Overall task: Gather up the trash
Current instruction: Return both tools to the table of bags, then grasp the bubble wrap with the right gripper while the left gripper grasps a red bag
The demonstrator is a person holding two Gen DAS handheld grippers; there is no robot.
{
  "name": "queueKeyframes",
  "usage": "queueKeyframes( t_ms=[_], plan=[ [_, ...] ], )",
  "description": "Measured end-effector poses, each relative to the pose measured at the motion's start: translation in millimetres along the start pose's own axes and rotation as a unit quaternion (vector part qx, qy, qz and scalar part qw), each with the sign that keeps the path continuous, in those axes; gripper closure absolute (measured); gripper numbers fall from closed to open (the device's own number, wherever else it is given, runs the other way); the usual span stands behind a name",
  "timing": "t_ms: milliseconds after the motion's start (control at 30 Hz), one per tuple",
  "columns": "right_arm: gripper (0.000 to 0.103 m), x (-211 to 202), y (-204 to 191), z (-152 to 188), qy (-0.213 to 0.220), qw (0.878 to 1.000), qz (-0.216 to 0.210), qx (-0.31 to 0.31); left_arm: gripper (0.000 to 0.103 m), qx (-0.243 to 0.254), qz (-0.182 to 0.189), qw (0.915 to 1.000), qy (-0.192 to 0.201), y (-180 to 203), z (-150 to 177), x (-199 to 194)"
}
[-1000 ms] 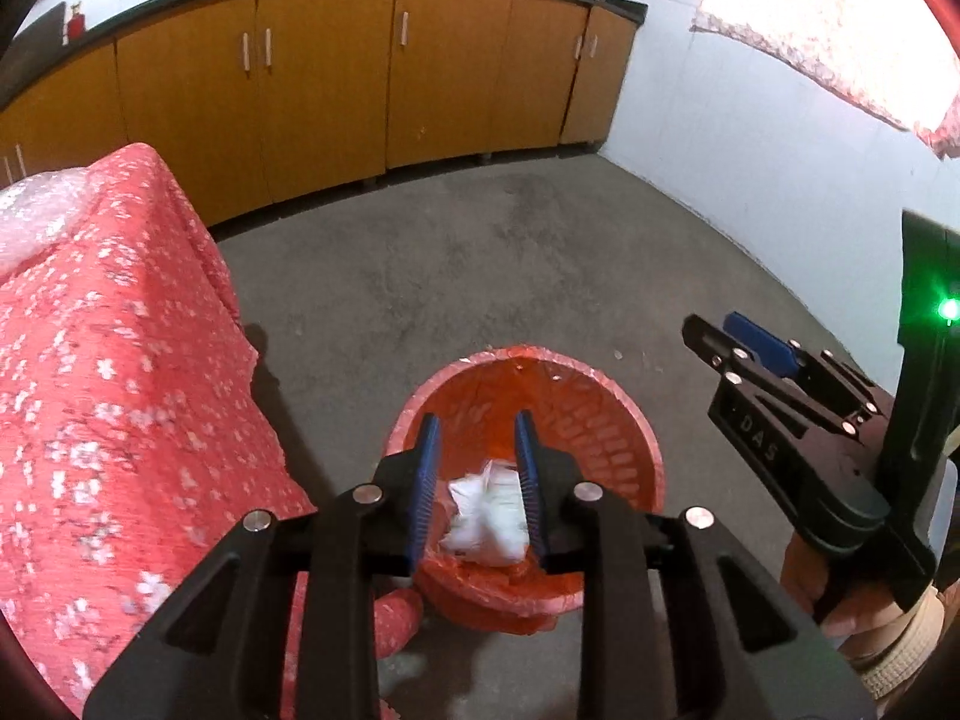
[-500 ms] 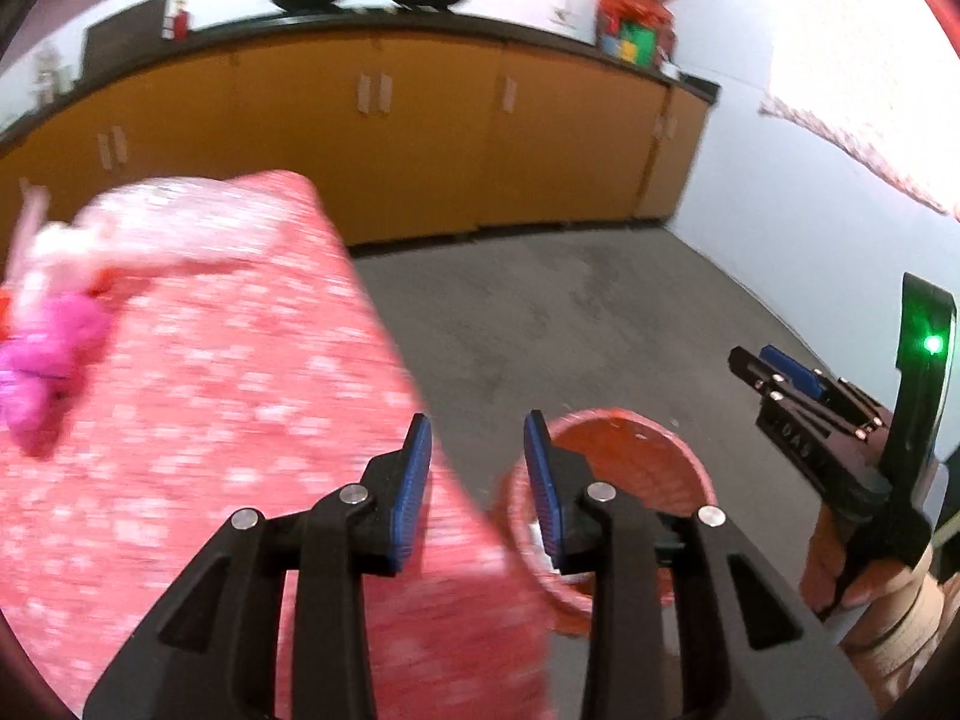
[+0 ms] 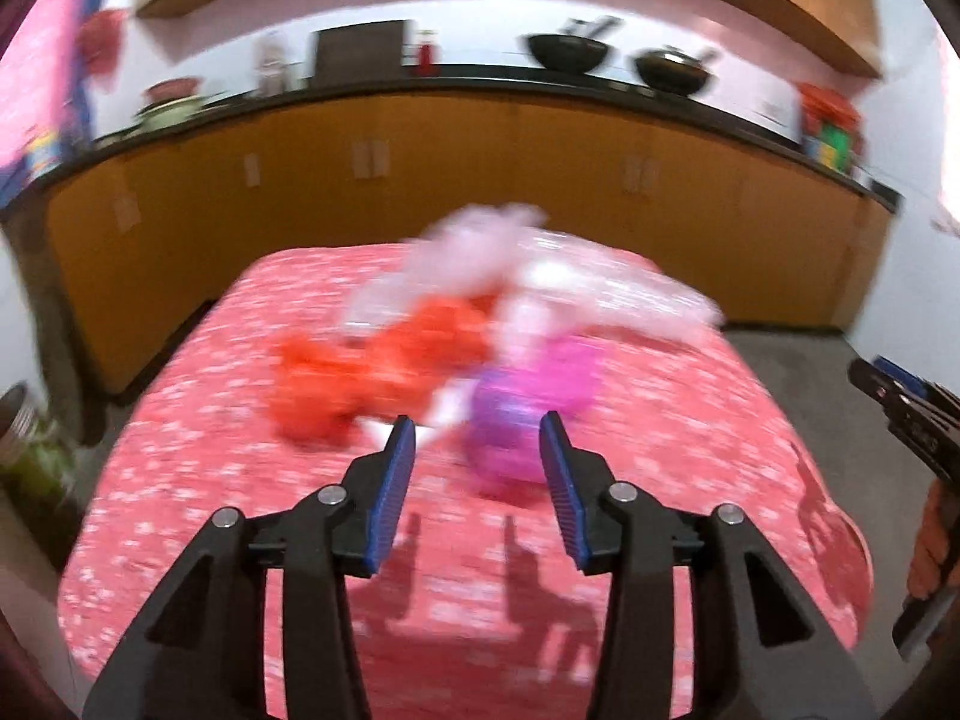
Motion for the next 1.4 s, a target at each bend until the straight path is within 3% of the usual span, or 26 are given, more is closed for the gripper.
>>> queueKeyframes(
  t_ms=[133, 200, 300, 633, 800, 900, 1233, 1333, 1400],
  plan=[
    [0.049, 27, -39, -25, -0.004, 1.0, -0.01, -0.013, 0.049, -0.036, -0.029, 0.9989, 0.006, -44, -5, 8],
    [0.037, 46, -52, -38, -0.011, 1.0, -0.009, -0.008, 0.046, -0.049, -0.036, 0.9981, 0.004, -59, -6, 13],
    [0.03, 73, -62, -52, -0.023, 1.0, 0.002, -0.004, 0.044, -0.066, -0.042, 0.9969, -0.003, -79, -10, 23],
    [0.029, 148, -83, -79, -0.09, 0.996, 0.019, -0.002, 0.04, -0.077, -0.036, 0.9963, -0.013, -102, -14, 42],
    [0.063, 167, -85, -77, -0.129, 0.991, 0.025, -0.004, 0.038, -0.084, -0.028, 0.9959, -0.016, -106, -17, 48],
    [0.077, 168, -86, -76, -0.129, 0.991, 0.029, -0.006, 0.038, -0.088, -0.023, 0.9958, -0.017, -106, -19, 49],
    [0.083, 154, -76, -68, -0.119, 0.992, 0.018, 0.024, 0.038, -0.089, -0.01, 0.9959, -0.016, -95, -32, 54],
    [0.083, 150, -77, -66, -0.115, 0.993, 0.02, 0.024, 0.038, -0.083, -0.016, 0.9959, -0.034, -91, -39, 68],
    [0.083, 147, -77, -66, -0.112, 0.993, 0.022, 0.024, 0.045, -0.079, -0.018, 0.9956, -0.049, -89, -40, 77]
  ],
)
Point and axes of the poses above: each gripper's, at about its wrist camera, not at the fingertips, and x roughly the way its jaws point, y to its right, z to its underside, the point moved 3 cm from there along x, roughly the way its jaws point, and after that the axes turned 10 degrees about -y, right-handed, at the moved point
